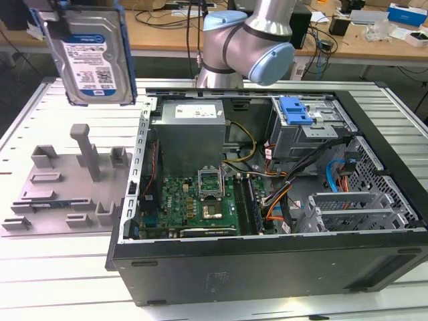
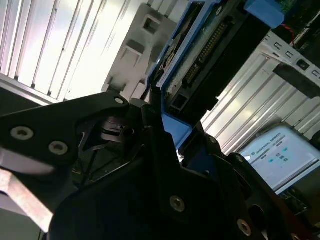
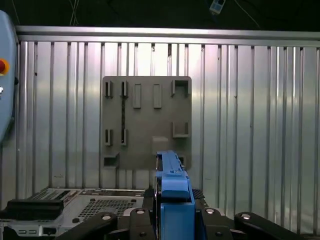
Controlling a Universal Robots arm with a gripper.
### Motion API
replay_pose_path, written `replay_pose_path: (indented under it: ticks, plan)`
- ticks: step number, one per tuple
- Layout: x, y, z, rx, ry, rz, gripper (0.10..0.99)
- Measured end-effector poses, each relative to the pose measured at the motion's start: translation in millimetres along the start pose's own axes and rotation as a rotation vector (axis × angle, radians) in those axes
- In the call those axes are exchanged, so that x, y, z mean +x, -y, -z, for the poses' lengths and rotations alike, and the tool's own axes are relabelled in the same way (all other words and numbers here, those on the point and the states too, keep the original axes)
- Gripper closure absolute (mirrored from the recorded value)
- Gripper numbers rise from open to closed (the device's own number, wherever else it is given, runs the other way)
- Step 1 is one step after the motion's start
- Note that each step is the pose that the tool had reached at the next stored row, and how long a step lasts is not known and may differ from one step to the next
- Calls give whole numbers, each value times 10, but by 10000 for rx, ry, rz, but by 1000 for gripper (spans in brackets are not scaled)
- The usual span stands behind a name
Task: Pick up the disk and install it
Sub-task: 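Pick up the disk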
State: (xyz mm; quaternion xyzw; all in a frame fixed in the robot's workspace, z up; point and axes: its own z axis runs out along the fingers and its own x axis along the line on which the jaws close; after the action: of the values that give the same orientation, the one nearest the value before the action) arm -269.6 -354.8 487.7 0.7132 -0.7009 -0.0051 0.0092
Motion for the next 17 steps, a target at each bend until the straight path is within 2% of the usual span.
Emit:
replay_pose_path:
  ticks: [1, 4, 6, 8, 10, 14, 17]
  plan:
    - [40, 109, 2, -1, 1, -3, 718]
    - [91, 248, 5, 0, 5, -3, 718]
    - [152, 411, 8, 0, 6, -2, 718]
    - [188, 500, 10, 0, 7, -3, 718]
    - [260, 662, 13, -6, 6, -3, 718]
    - [345, 852, 17, -22, 6, -1, 718]
    - [428, 1037, 20, -37, 7, -2, 718]
